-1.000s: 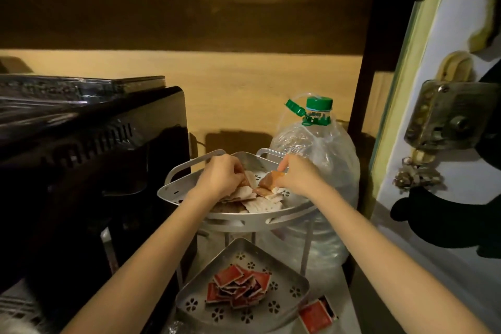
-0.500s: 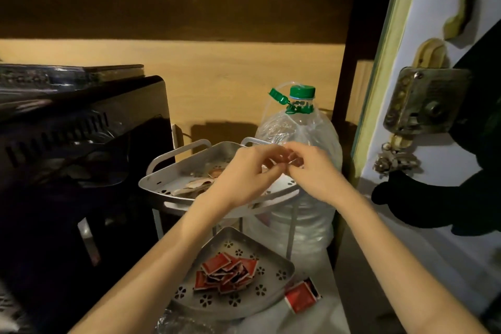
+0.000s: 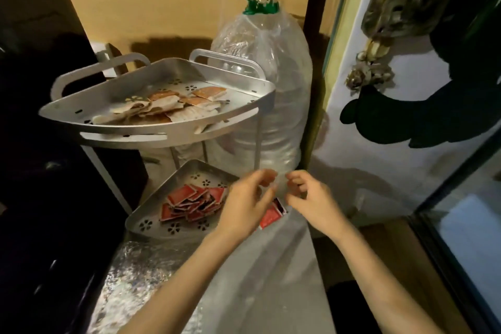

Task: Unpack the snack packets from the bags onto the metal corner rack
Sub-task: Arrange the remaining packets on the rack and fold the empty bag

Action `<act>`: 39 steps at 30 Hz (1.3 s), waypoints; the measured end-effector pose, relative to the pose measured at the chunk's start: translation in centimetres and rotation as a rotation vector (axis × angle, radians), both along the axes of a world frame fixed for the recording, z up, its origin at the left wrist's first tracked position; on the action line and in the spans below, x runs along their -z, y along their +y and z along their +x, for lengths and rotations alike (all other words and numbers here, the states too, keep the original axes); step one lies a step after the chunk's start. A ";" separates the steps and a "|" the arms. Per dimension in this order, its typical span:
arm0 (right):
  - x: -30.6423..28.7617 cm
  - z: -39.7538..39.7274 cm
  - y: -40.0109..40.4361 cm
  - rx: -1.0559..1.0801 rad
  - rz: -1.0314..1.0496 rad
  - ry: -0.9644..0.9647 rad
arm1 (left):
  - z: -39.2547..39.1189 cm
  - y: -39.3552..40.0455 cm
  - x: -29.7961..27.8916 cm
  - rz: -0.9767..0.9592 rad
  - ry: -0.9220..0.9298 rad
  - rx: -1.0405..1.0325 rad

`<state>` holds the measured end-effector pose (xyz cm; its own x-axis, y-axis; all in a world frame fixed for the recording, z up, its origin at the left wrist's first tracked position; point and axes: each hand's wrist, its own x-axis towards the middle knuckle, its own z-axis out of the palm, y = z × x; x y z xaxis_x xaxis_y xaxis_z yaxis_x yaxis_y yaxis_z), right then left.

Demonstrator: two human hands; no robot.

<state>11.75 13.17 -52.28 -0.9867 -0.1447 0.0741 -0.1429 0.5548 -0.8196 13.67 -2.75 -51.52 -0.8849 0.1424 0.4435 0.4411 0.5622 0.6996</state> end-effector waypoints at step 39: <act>9.3 -1.9 0.2 0.091 -0.331 -0.667 | 1.2 1.7 12.4 -0.564 -0.210 0.129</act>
<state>9.86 13.39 -61.60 -0.8445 -0.1342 -0.5185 0.4773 0.2504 -0.8423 14.83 -1.08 -63.95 -0.9053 0.4158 0.0874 0.4152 0.8223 0.3892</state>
